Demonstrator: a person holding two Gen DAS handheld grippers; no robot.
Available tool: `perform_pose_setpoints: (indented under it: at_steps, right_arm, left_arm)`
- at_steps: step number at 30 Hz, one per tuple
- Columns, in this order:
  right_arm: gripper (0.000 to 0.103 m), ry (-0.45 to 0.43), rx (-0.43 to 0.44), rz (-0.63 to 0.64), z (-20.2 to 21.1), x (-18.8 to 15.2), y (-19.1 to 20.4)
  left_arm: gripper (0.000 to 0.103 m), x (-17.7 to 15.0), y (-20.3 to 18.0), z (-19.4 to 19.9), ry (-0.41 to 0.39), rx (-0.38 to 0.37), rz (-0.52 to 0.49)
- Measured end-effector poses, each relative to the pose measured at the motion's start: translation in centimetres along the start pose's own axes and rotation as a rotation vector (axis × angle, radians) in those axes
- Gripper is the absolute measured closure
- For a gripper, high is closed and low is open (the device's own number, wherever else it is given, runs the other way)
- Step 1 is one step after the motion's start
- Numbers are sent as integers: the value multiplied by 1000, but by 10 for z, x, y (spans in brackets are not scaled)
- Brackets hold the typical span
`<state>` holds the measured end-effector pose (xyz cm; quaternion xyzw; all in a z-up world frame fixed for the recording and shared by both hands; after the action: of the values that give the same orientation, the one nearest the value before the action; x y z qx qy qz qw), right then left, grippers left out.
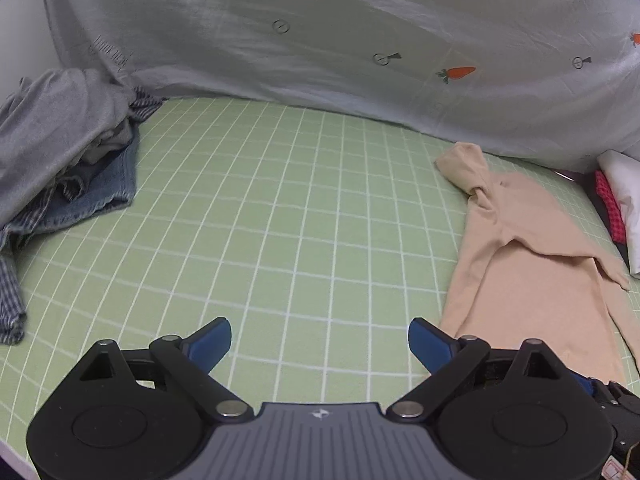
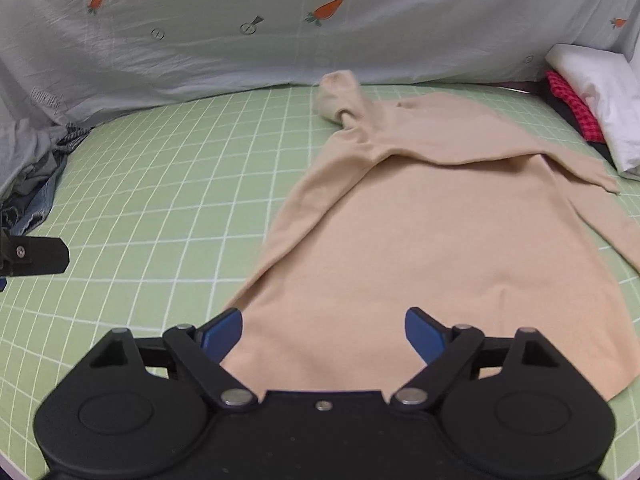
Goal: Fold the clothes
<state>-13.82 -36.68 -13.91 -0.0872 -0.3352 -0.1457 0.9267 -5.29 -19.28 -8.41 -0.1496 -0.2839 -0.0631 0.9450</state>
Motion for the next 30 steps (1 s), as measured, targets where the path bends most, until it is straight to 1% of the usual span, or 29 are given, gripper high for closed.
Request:
perform_pose_setpoints:
  at_steps: [3,6,8,9,10,12,13,14,15,16,17,19,23,26,28,30]
  right_arm:
    - [17,17,30,32,-7,-2,20]
    - [30,22,74,55,-13,-2,36]
    - [41,31,105,79,-16,-3,46]
    - [44,41,117,97,-18,-5,52]
    - [51,59,127,123,-21,-7,57]
    - [59,41,112,184,-18,-10,64]
    - [68,38,118,190,-17,-10,64]
    - [85,35,123,196,-16,-10,63]
    - [92,32,129,202,-15,-10,63]
    - [96,32,146,180,-15,-10,58]
    - [99,30,161,160,-14,-10,53]
    - [101,15,191,118,-9,-9,41]
    - [101,-51,219,56,15,-6,11]
    - [101,-100,164,10,37,-4,-20]
    - [101,-109,117,-33,47,-6,-45]
    - [101,-88,66,-63,47,-14,-69]
  left_arm:
    - [8,-6,14,2,19,13,-2]
    - [8,-9,21,4,20,26,-14]
    - [8,-9,24,6,18,30,-14]
    - [8,-9,25,6,18,32,-13]
    - [8,-9,26,6,17,35,-12]
    - [8,-9,26,6,21,35,-12]
    - [8,-9,25,5,23,34,-14]
    - [8,-9,24,4,25,32,-17]
    - [8,-9,22,4,26,28,-20]
    - [8,-9,20,3,27,24,-24]
    - [8,-9,18,3,28,20,-27]
    - [8,-9,12,2,29,10,-34]
    - [8,-7,-2,1,22,-10,-41]
    - [8,-8,-17,-1,25,-28,-45]
    - [8,-11,-27,-2,26,-37,-54]
    - [8,-14,-38,-2,26,-44,-64]
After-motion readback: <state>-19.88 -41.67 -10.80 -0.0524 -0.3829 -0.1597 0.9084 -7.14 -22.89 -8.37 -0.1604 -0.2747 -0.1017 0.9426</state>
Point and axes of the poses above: each gripper's, at about its wrist camera, not at the fingertips, and z roughly against the way its jaws point, y to its left, x to its top, the point moved 2 cm from there along -z, roughly the way its jaws point, and after that the axes turned 12 degrees about z, right-handed, at the moved point
